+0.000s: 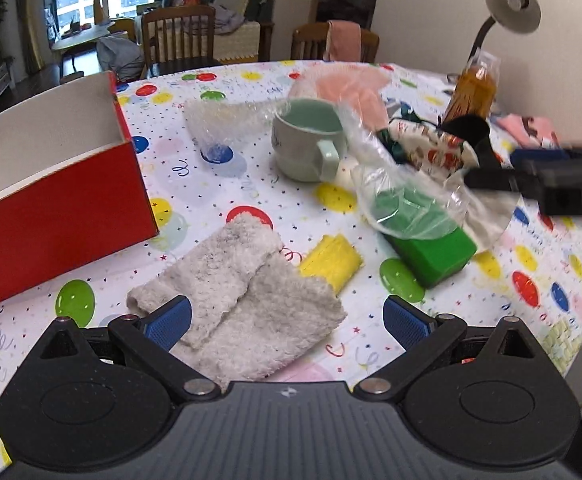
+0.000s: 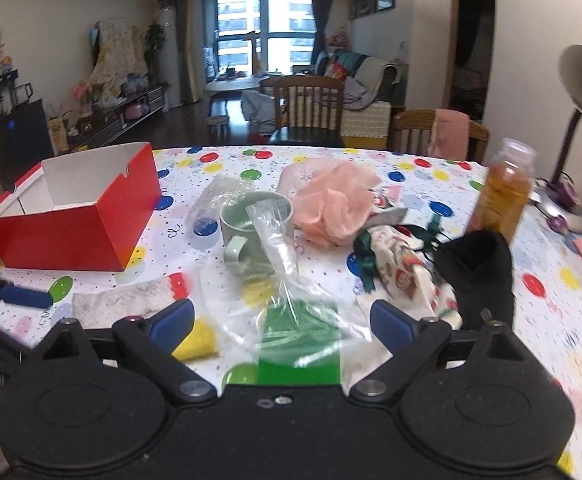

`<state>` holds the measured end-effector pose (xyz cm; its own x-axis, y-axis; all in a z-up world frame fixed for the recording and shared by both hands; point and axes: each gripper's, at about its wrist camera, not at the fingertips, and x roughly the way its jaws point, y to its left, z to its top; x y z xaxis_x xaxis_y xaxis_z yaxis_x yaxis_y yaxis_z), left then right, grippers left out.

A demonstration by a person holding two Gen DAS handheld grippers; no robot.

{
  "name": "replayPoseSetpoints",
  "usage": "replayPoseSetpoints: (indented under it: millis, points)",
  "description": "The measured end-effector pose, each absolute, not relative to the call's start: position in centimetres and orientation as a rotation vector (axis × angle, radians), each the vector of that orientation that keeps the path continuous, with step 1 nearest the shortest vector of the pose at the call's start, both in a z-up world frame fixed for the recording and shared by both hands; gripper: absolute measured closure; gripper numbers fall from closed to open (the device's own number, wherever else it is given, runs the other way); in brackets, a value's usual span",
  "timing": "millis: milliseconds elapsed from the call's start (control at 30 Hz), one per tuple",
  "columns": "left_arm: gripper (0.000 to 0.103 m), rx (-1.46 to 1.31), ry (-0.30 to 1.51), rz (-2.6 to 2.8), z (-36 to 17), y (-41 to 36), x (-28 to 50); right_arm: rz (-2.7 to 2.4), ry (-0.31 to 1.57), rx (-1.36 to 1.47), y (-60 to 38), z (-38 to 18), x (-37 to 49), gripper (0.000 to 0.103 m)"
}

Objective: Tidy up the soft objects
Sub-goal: 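Grasp the grey fuzzy towel with the left tool while the right tool grasps the plastic bag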

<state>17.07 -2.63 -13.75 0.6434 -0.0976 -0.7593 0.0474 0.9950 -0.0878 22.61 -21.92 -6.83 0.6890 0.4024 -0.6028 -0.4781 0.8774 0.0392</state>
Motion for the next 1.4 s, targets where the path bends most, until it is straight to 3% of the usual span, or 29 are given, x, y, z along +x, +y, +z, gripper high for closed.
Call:
replayPoseSetpoints:
  millis: [300,500,1133,1233,1333,1400]
  points:
    - [0.000,0.011,0.930,-0.095,-16.5,-2.1,18.7,0.599,0.729,-0.120,-20.2,-8.5,29.8,0.011]
    - [0.000,0.021,0.888,-0.070,-15.9,-0.8,19.6,0.635,0.788,-0.117,-19.5,-10.1,33.0,0.018]
    - [0.003,0.044,1.002,-0.172,-19.1,0.2,21.5,0.738,0.874,-0.155,-18.6,-12.2,35.8,0.029]
    - [0.015,0.046,0.997,-0.165,-18.9,0.0,21.2,0.748,0.885,-0.144,-18.6,-12.4,36.0,0.035]
    - [0.037,0.051,0.989,-0.158,-18.6,0.0,20.8,0.753,0.889,-0.141,-18.5,-12.5,35.9,0.040]
    - [0.059,0.045,0.986,-0.139,-18.4,0.0,20.6,0.757,0.892,-0.140,-18.6,-12.6,35.8,0.043]
